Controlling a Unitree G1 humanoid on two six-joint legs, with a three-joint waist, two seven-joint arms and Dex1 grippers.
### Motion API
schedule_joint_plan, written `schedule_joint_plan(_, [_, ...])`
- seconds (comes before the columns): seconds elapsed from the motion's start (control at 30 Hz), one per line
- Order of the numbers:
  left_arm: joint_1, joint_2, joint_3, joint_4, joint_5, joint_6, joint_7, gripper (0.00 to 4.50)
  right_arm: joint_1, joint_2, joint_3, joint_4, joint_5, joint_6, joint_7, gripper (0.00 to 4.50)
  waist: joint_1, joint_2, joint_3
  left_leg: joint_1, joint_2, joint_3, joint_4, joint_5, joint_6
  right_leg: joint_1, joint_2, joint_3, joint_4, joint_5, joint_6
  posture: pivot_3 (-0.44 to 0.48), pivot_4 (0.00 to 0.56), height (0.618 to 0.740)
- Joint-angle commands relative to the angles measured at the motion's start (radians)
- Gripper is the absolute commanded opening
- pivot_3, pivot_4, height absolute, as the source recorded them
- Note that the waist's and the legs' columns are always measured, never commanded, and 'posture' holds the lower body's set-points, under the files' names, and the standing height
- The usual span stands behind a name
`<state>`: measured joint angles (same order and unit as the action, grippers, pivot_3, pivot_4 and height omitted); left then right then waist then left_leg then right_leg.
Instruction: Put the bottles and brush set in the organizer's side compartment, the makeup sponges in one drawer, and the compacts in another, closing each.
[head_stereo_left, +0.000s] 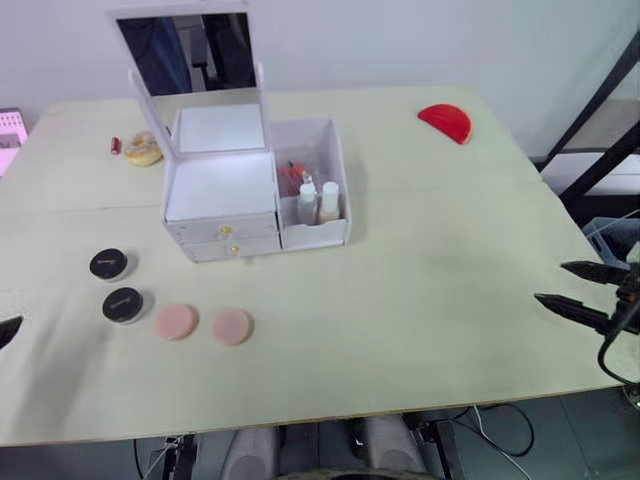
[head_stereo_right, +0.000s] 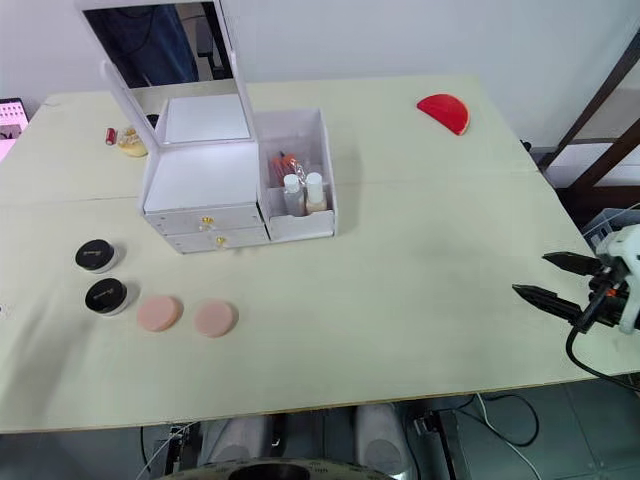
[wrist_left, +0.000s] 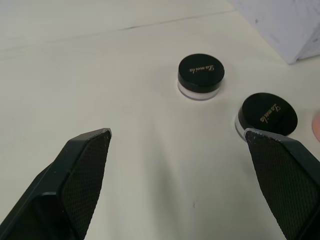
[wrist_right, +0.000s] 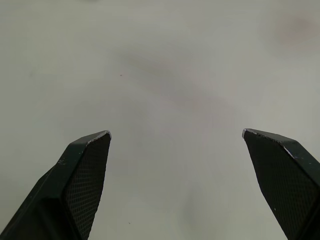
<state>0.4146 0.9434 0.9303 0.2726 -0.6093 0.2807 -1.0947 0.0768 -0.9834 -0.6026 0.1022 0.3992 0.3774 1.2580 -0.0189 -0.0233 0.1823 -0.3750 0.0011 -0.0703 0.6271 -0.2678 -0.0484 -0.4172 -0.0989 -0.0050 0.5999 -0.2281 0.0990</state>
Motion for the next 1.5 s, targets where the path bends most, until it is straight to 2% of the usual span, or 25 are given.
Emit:
schedule_joint_plan(0.03, [-0.017,0.029,0.032,0.008,0.012,-0.033,-0.025,4.50,-0.022,-0.007,-0.006,-0.034,0.025,-0.030,-0.015,4.47,0.002,0.000,0.000,0.000,0.002,0.000,0.000,0.000,0.000,0.000,0.001,0.000,0.000,0.000,0.000,0.000,0.150,0.739])
schedule_joint_plan(0.27, [-0.032,0.017,0.019,-0.043,0.010,-0.017,-0.040,4.50,-0.035,0.005,0.014,-0.114,0.074,0.009,-0.052,4.47,0.004,0.000,0.000,0.001,0.007,0.006,0.003,0.000,0.000,-0.001,0.003,0.000,-0.001,0.001,-0.001,0.000,0.150,0.739])
schedule_joint_plan(0.47, [-0.012,-0.042,-0.018,-0.254,-0.025,0.052,-0.012,4.50,-0.100,0.023,0.088,-0.289,0.153,0.097,-0.119,4.47,0.005,0.000,0.000,0.001,0.008,0.006,0.002,0.000,0.000,-0.001,0.003,0.000,0.000,0.002,-0.004,0.000,0.150,0.739])
schedule_joint_plan(0.63, [-0.038,-0.125,-0.087,-0.506,-0.086,0.183,0.128,4.50,-0.205,0.062,0.217,-0.493,0.242,0.209,-0.218,4.47,0.007,-0.001,0.000,0.001,0.009,0.006,0.002,0.000,0.000,-0.001,0.005,0.000,0.001,0.003,-0.003,0.000,0.150,0.739])
schedule_joint_plan(0.8, [-0.063,-0.284,-0.212,-0.862,-0.155,0.326,0.439,4.50,-0.297,0.102,0.369,-0.624,0.258,0.292,-0.311,4.47,0.011,-0.001,0.000,0.001,0.009,0.004,0.004,0.000,0.000,0.001,0.006,0.001,0.001,0.005,-0.004,0.000,0.150,0.739])
schedule_joint_plan(0.93, [-0.040,-0.462,-0.367,-1.099,-0.076,0.357,0.707,4.50,-0.334,0.118,0.447,-0.687,0.285,0.358,-0.363,4.47,0.011,-0.002,-0.001,0.001,0.008,0.004,0.004,0.000,0.000,0.004,0.006,0.001,-0.002,0.008,-0.006,0.000,0.150,0.739])
schedule_joint_plan(1.03, [-0.039,-0.592,-0.526,-1.199,0.038,0.369,0.896,4.50,-0.366,0.134,0.497,-0.704,0.278,0.372,-0.386,4.47,0.010,-0.002,-0.001,0.002,0.008,0.004,0.005,0.000,0.000,0.004,0.007,0.002,-0.001,0.009,-0.005,0.000,0.150,0.739])
schedule_joint_plan(1.1, [-0.052,-0.639,-0.674,-1.231,0.167,0.342,0.985,4.50,-0.399,0.155,0.532,-0.705,0.280,0.387,-0.407,4.47,0.011,-0.003,-0.001,0.003,0.008,0.002,0.006,0.000,0.000,0.006,0.009,0.002,-0.001,0.010,-0.005,0.000,0.150,0.739])
schedule_joint_plan(1.2, [-0.108,-0.721,-0.816,-1.205,0.292,0.308,1.096,4.50,-0.461,0.175,0.593,-0.687,0.260,0.400,-0.418,4.47,0.012,-0.002,-0.001,0.003,0.009,-0.001,0.009,0.000,0.000,0.007,0.013,0.002,-0.001,0.010,-0.006,0.000,0.150,0.739])
schedule_joint_plan(1.3, [-0.169,-0.745,-0.948,-1.123,0.425,0.247,1.134,4.50,-0.522,0.203,0.660,-0.648,0.223,0.395,-0.425,4.47,0.010,-0.002,-0.001,0.001,0.012,-0.004,0.016,0.000,0.000,0.009,0.017,0.002,0.000,0.010,-0.005,0.000,0.150,0.739])
schedule_joint_plan(1.5, [-0.290,-0.842,-0.999,-0.936,0.527,0.170,1.205,4.50,-0.622,0.289,0.730,-0.587,0.197,0.384,-0.430,4.47,0.008,-0.001,-0.001,0.000,0.012,-0.004,0.020,0.000,0.000,0.010,0.017,0.002,-0.001,0.010,-0.005,0.000,0.150,0.739])
